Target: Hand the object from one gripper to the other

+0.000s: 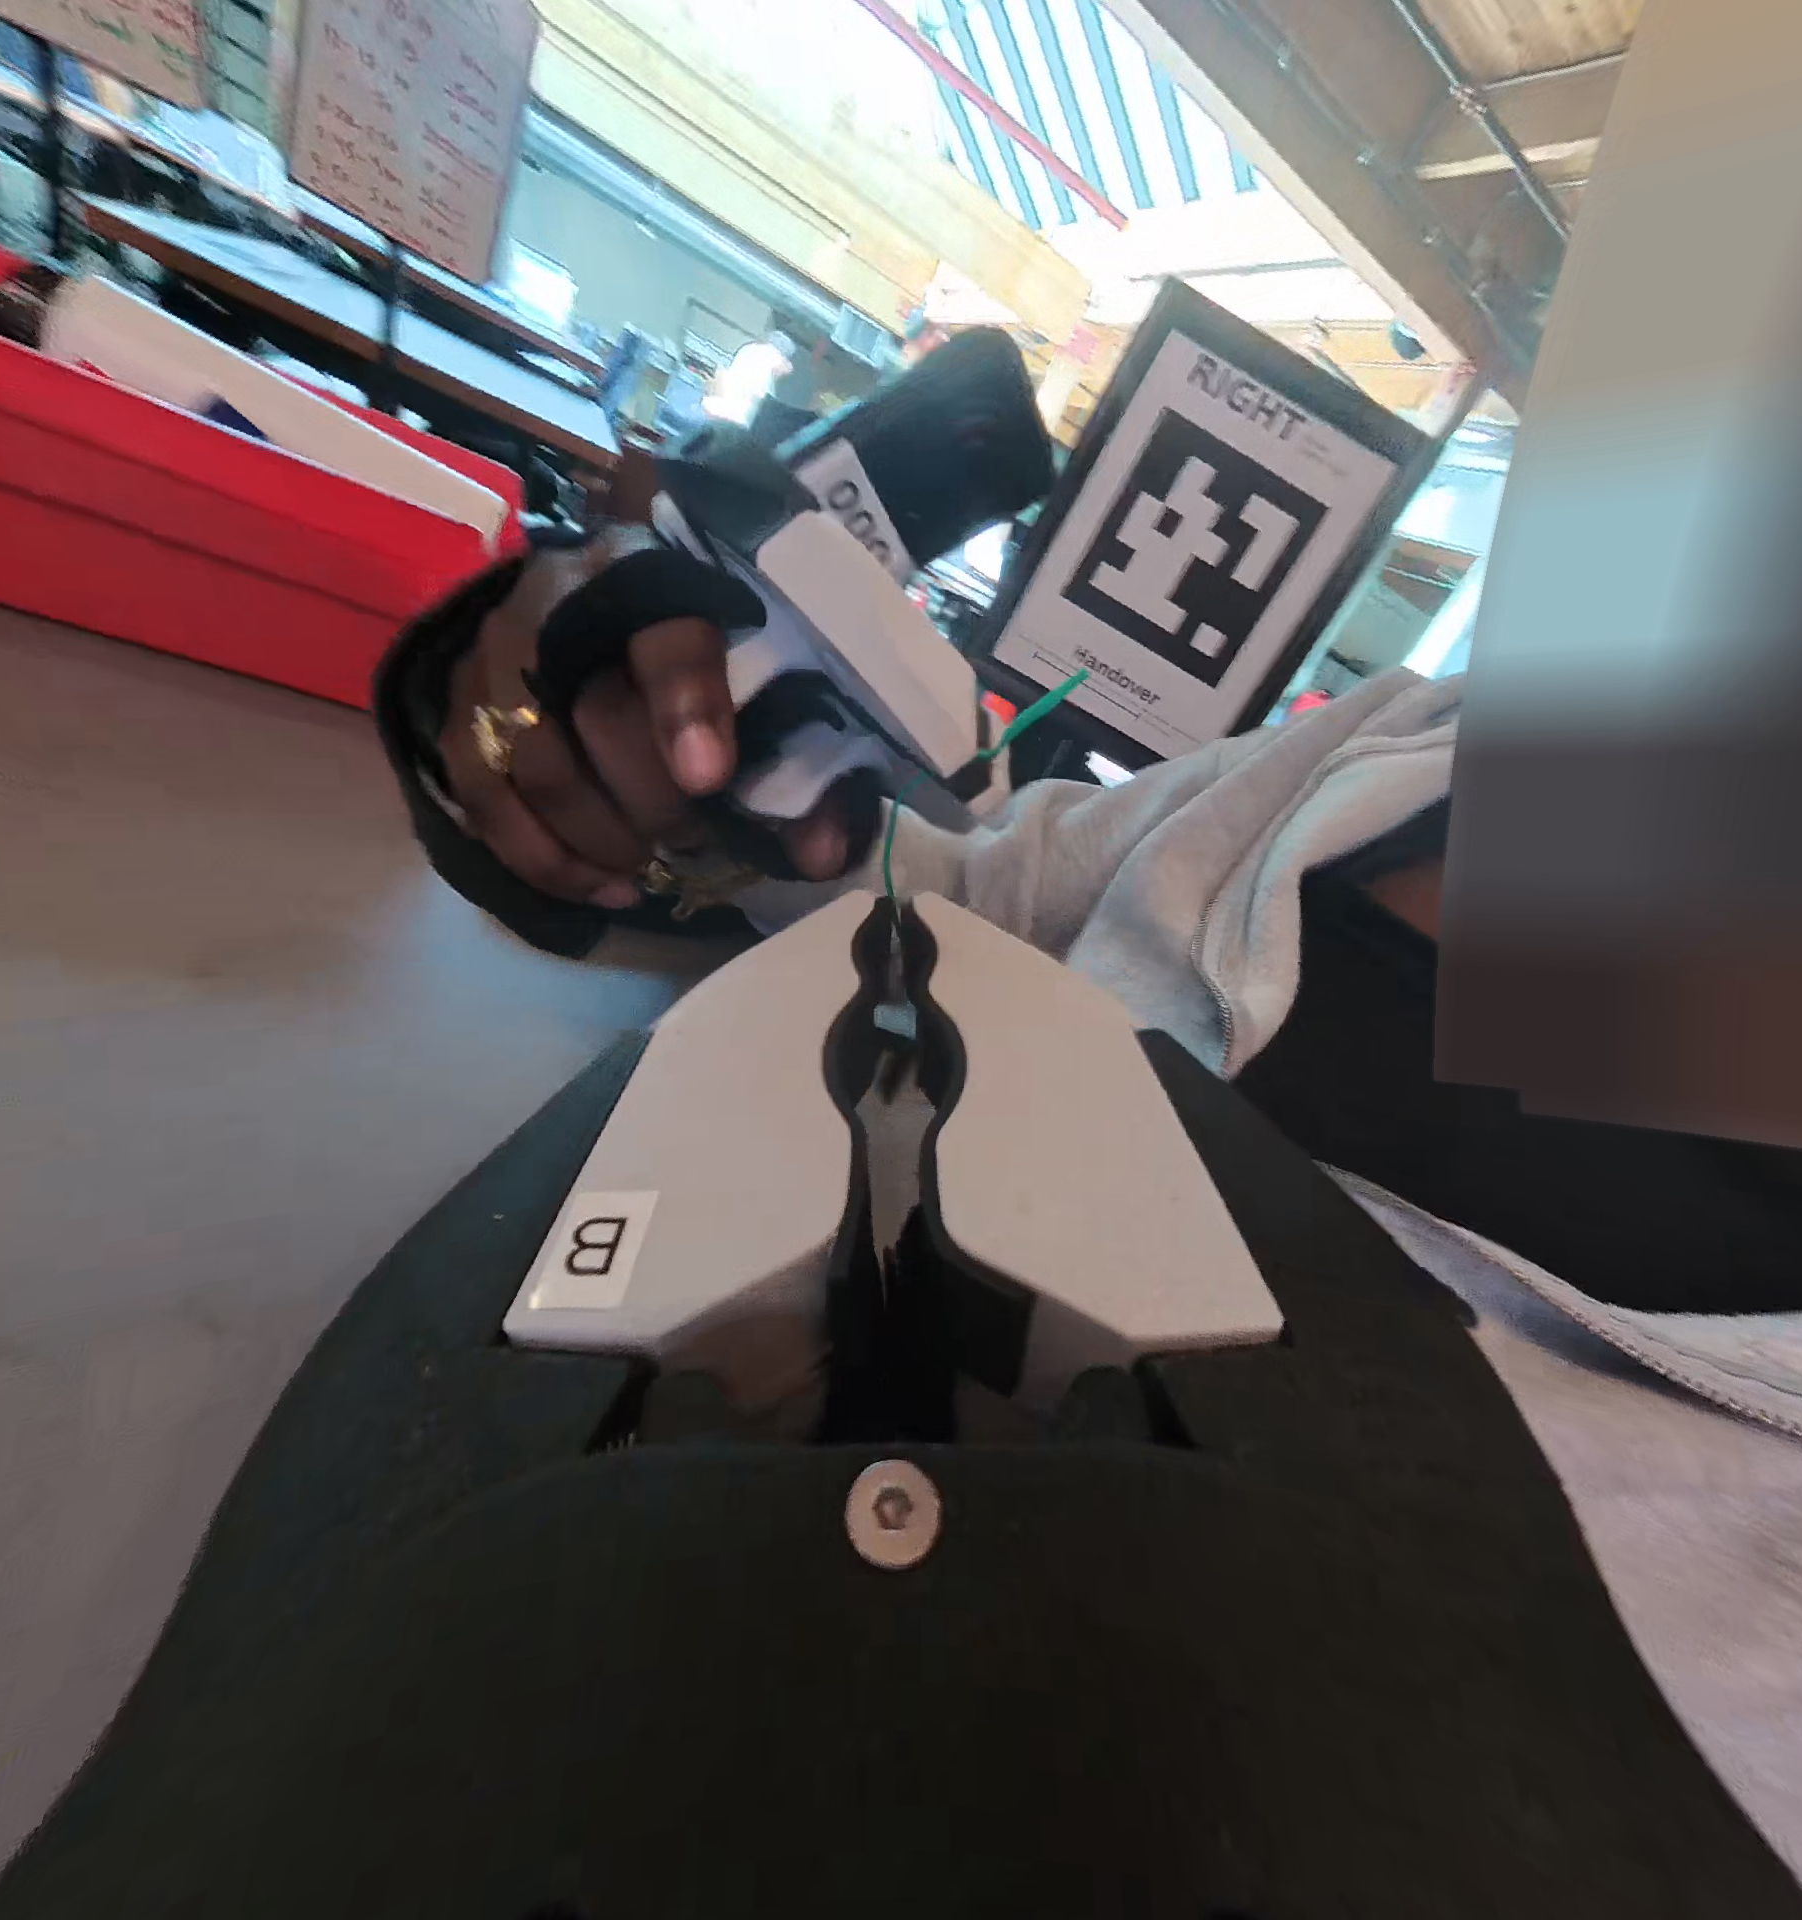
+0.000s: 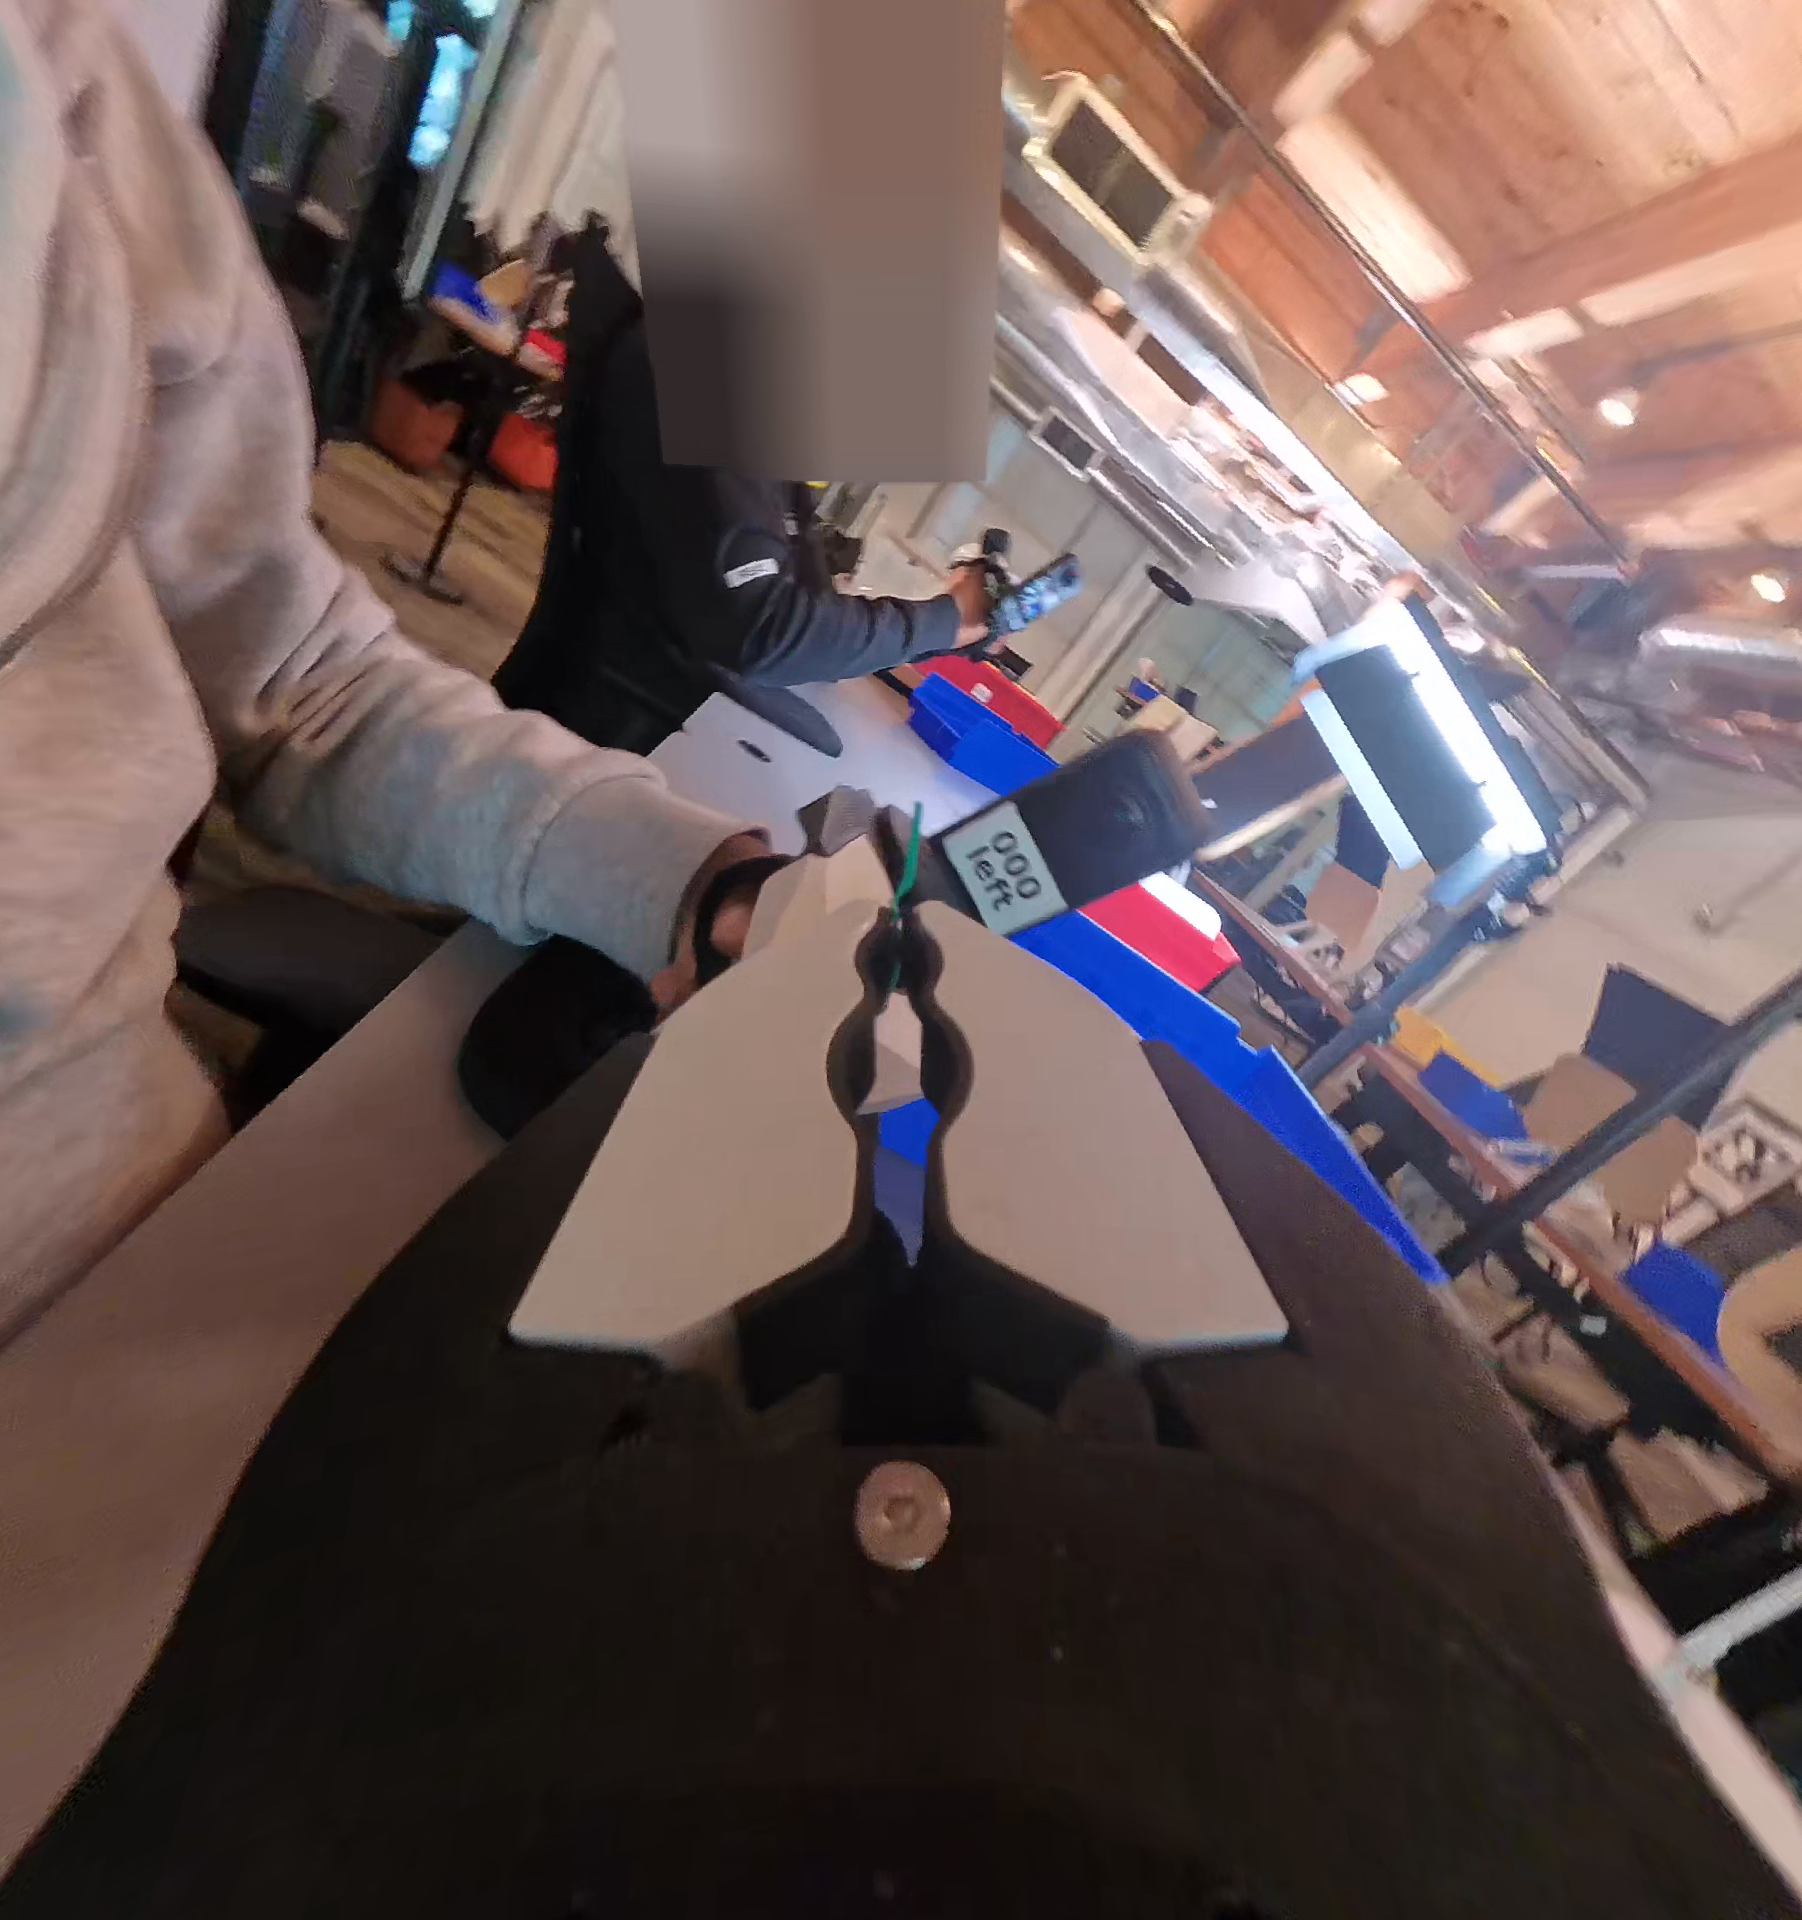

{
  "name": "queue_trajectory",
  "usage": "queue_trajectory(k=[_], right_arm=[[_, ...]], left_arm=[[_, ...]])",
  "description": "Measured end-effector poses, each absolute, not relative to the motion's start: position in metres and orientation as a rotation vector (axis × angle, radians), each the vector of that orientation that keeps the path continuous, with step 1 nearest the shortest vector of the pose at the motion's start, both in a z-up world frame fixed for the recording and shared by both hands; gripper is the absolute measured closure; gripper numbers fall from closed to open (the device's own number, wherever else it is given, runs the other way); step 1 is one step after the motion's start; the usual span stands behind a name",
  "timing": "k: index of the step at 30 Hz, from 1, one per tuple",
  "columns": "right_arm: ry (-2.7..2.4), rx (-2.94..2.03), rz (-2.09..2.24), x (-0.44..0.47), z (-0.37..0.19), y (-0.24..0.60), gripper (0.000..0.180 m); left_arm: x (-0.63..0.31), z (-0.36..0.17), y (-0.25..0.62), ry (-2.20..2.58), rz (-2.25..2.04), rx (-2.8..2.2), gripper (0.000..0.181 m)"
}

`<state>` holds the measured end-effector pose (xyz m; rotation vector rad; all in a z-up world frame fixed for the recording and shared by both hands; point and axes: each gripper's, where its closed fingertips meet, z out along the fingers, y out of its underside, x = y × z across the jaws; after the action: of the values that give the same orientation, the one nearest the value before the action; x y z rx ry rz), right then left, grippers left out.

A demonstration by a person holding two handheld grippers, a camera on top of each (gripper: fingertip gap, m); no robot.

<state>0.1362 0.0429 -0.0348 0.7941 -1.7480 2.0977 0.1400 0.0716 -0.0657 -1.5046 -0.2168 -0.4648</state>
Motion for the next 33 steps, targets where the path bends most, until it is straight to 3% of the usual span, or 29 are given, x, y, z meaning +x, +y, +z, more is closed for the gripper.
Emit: queue_trajectory(k=[1,3,5,15,19,21,25,33], right_arm=[[-1.767,0.713,2.125,0.131,-0.033,0.041,0.171],[-1.879,0.494,2.175,0.118,-0.032,0.036,0.153],[-2.042,0.269,2.206,0.103,-0.037,0.031,0.148],[-2.139,0.068,2.293,0.091,-0.043,0.028,0.179],[-2.245,-0.045,2.379,0.088,-0.044,0.029,0.179],[-2.327,-0.093,2.426,0.090,-0.048,0.028,0.179],[-2.419,-0.121,2.480,0.097,-0.053,0.024,0.179],[-2.341,-0.018,2.431,0.097,-0.048,0.028,0.165]], left_arm=[[0.133,-0.064,0.070,-0.240,-0.408,-1.489,0.181],[0.114,-0.060,0.064,-0.303,-0.266,-1.451,0.181],[0.101,-0.055,0.056,-0.345,-0.156,-1.419,0.181],[0.095,-0.061,0.056,-0.350,-0.055,-1.473,0.178],[0.088,-0.050,0.048,-0.261,0.268,-1.482,0.153],[0.088,-0.041,0.044,-0.192,0.449,-1.443,0.154],[0.098,-0.041,0.048,-0.114,0.464,-1.450,0.178],[0.093,-0.045,0.043,-0.233,0.243,-1.457,0.180]])
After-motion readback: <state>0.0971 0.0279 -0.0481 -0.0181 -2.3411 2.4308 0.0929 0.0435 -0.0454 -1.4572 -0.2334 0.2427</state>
